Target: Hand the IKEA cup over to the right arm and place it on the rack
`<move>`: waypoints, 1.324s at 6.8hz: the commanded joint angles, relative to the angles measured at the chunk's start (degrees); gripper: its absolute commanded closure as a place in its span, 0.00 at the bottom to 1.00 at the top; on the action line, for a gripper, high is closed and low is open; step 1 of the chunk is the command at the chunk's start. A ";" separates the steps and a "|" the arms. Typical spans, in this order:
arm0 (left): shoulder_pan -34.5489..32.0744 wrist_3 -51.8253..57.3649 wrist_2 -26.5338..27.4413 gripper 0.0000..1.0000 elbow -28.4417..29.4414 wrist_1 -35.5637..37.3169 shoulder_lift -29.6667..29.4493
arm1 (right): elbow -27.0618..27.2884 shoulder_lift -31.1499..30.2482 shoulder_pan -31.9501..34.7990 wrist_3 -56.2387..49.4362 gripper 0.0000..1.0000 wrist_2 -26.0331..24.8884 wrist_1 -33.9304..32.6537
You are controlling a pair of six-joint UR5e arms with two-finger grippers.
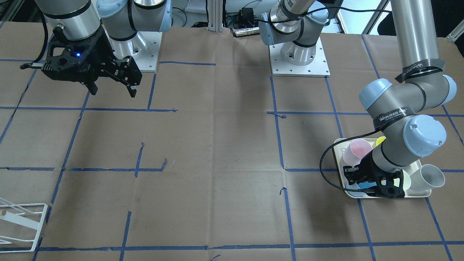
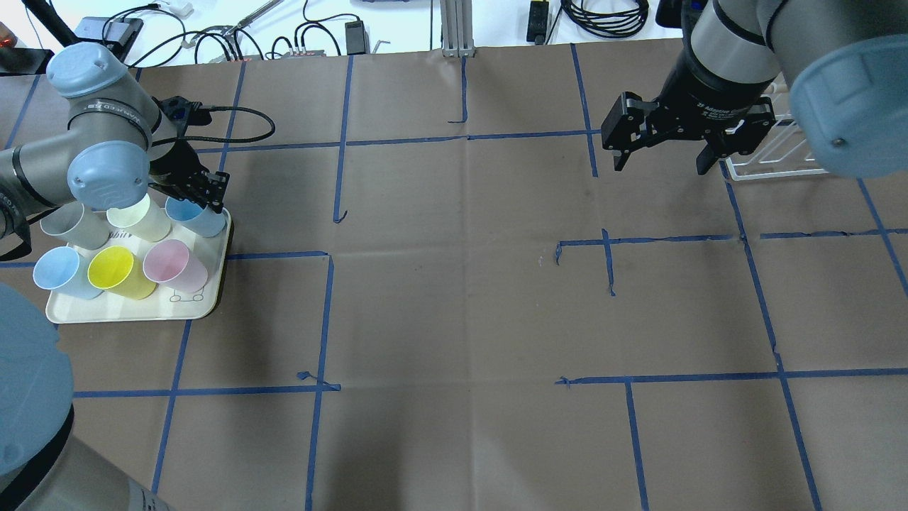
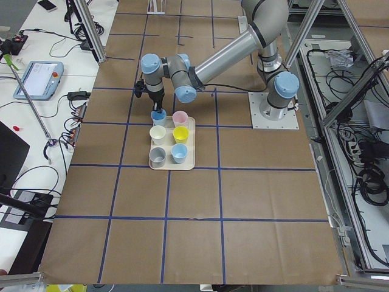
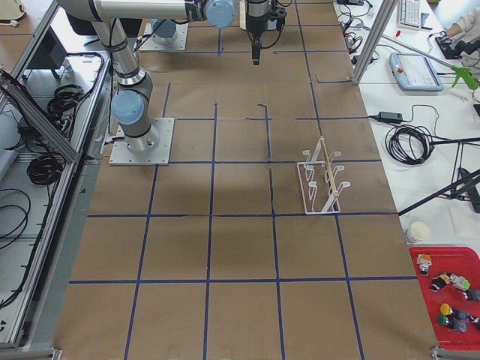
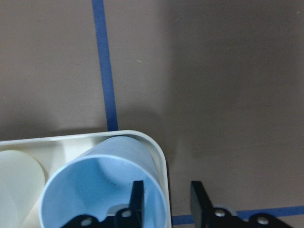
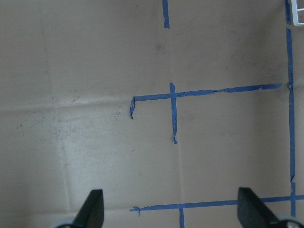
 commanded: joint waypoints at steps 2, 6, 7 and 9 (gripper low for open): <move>0.02 0.59 -0.06 1.00 1.68 -0.75 1.26 | 0.00 -0.01 0.04 0.02 0.00 0.01 0.02; -0.25 0.50 0.63 1.00 13.87 -18.90 5.21 | 0.00 -0.01 0.04 0.10 0.00 0.01 0.02; -0.68 0.50 0.73 1.00 16.08 -21.90 6.79 | 0.00 -0.01 0.04 0.02 0.00 0.01 -0.06; -2.78 0.42 -0.50 1.00 16.89 -23.25 9.34 | 0.00 0.08 0.04 0.02 0.00 0.01 -0.07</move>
